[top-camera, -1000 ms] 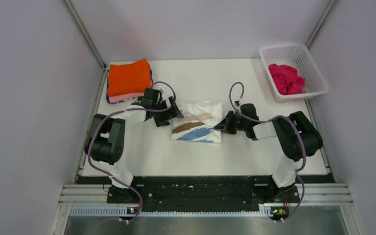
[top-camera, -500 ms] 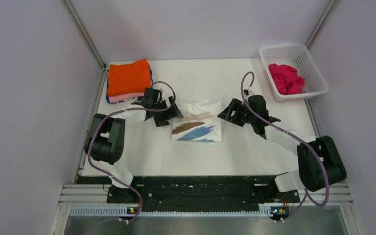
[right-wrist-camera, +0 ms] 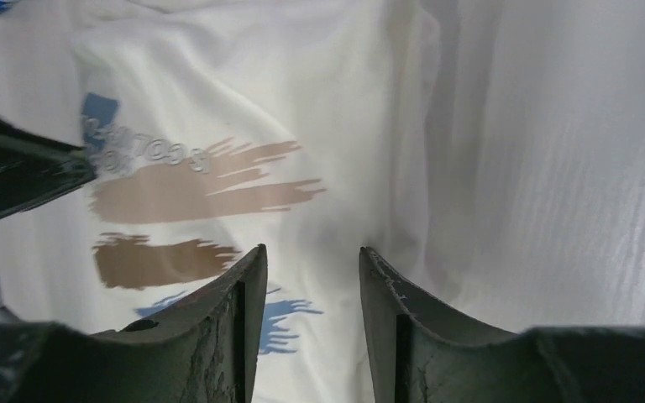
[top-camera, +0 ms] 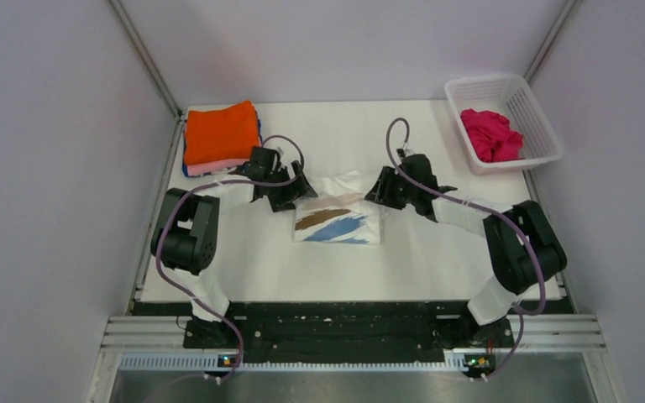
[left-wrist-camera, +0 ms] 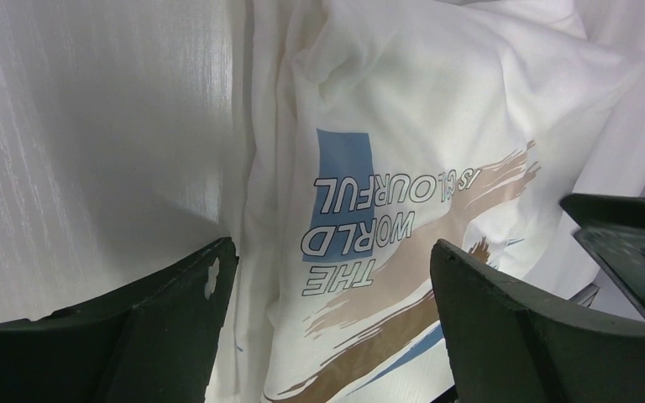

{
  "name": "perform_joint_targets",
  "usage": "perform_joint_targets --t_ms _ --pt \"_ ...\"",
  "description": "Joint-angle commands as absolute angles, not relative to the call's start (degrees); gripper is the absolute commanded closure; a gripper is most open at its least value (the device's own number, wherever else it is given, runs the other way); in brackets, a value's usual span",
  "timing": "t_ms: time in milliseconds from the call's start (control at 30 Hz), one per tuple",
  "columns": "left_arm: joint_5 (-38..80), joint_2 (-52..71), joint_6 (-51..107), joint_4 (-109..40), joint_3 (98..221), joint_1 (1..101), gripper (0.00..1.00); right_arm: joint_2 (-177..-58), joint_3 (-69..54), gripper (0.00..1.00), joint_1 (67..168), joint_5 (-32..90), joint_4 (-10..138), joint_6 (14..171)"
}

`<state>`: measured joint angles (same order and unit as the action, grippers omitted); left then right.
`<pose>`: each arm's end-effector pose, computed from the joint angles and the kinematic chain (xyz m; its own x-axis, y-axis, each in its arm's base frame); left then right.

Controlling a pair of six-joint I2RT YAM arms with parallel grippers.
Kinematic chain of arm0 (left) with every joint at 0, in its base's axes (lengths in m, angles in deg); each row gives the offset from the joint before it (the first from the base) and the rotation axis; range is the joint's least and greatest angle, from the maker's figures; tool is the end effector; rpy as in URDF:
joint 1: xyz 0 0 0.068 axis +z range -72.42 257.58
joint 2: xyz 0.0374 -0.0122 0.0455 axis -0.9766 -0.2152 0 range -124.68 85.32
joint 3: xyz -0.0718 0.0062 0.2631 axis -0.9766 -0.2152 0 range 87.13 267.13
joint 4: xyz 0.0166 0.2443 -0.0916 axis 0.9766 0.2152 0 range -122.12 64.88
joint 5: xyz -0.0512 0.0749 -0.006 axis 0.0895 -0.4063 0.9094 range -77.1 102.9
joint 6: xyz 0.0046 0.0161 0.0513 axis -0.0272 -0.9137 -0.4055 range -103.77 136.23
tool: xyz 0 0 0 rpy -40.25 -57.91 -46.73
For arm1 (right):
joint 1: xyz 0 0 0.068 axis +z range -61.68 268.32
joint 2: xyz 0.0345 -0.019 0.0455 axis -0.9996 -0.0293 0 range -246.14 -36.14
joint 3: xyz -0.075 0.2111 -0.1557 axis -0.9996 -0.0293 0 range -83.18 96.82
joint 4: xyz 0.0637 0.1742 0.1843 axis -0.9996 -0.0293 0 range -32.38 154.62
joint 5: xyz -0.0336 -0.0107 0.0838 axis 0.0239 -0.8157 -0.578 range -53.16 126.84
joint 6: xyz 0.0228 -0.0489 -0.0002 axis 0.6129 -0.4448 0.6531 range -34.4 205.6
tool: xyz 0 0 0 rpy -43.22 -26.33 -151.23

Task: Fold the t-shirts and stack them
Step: Put the neatly folded tshirt into the corner of the board with the left arm

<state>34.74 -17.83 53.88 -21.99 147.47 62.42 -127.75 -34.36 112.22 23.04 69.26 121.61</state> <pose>0.3489 -0.1082 0.1625 -0.8903 -0.3464 -0.2956 -0.1073 0.7904 -0.6031 0.3013 0.1428 0.1878 -0.7890 0.2749 -0.5494 -0.1248 0.8039 0.5815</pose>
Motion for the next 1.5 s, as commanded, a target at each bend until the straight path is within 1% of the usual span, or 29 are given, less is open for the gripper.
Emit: perform_joint_targets --t_ms 0,167,300,333,400,433,533,567,633,667,767,833,867,967,1000,1167,1367,1467 --pt "32.07 -21.09 53.28 -19.75 147.16 61.74 0.10 -134.06 -31.53 0.58 112.41 31.08 66.94 121.67" --pt "30.80 -23.12 53.36 -18.92 147.76 60.86 0.13 -138.68 -32.75 0.64 112.45 30.43 68.22 121.71" --pt "30.76 -25.12 53.45 -18.28 149.54 59.74 0.18 -140.48 -32.84 0.65 112.42 27.03 70.83 121.09" --pt "30.60 -25.53 53.51 -18.00 149.95 59.49 0.20 -140.54 -32.67 0.65 112.43 26.17 71.44 120.94" --pt "30.27 -26.45 53.65 -17.73 150.74 59.03 0.28 -140.16 -32.36 0.64 112.42 25.30 72.03 120.70" --pt "29.89 -26.73 54.00 -17.63 150.98 58.77 0.33 -139.60 -32.10 0.64 112.42 24.92 72.01 120.49" --pt "27.26 -27.87 54.79 -17.48 152.17 57.67 0.53 -137.06 -31.70 0.61 112.41 24.09 72.09 119.90" --pt "25.79 -28.31 54.88 -17.01 152.95 56.98 0.64 -136.06 -31.56 0.60 112.44 24.16 71.97 119.70" --pt "22.36 -29.23 54.72 -14.87 154.95 55.71 0.98 -133.64 -31.41 0.58 112.33 24.34 71.56 119.30" --pt "20.44 -29.49 54.70 -13.56 155.94 55.21 1.00 -132.14 -31.41 0.54 112.13 24.47 71.37 119.08" --pt "15.15 -29.00 53.45 -11.50 158.24 54.41 1.00 -126.82 -32.38 0.42 111.61 25.68 70.86 118.49" --pt "9.99 -28.04 52.26 -9.46 160.43 54.30 1.00 -122.37 -33.70 0.32 111.15 27.10 70.59 117.88" --pt "7.39 -27.51 51.87 -8.42 161.18 54.29 1.00 -120.25 -34.62 0.26 111.04 28.02 70.54 117.61" --pt "-2.27 -25.85 49.72 -6.30 164.70 54.31 1.00 -114.72 -38.20 0.04 110.53 31.70 70.75 117.12" --pt "-5.37 -25.63 48.83 -5.71 165.96 54.35 1.00 -113.29 -39.03 0.02 110.25 32.94 70.85 117.07" --pt "-18.30 -26.27 44.04 -4.29 172.39 54.57 1.00 -109.33 -42.00 0.01 108.47 35.08 71.80 116.79" --pt "-26.02 -29.39 36.86 -5.07 180.94 57.25 1.00 -109.17 -42.07 0.01 108.05 34.64 72.18 116.04" --pt "-28.68 -29.84 30.23 -7.58 183.93 58.33 1.00 -109.18 -42.13 0.01 107.89 35.21 72.04 115.69"
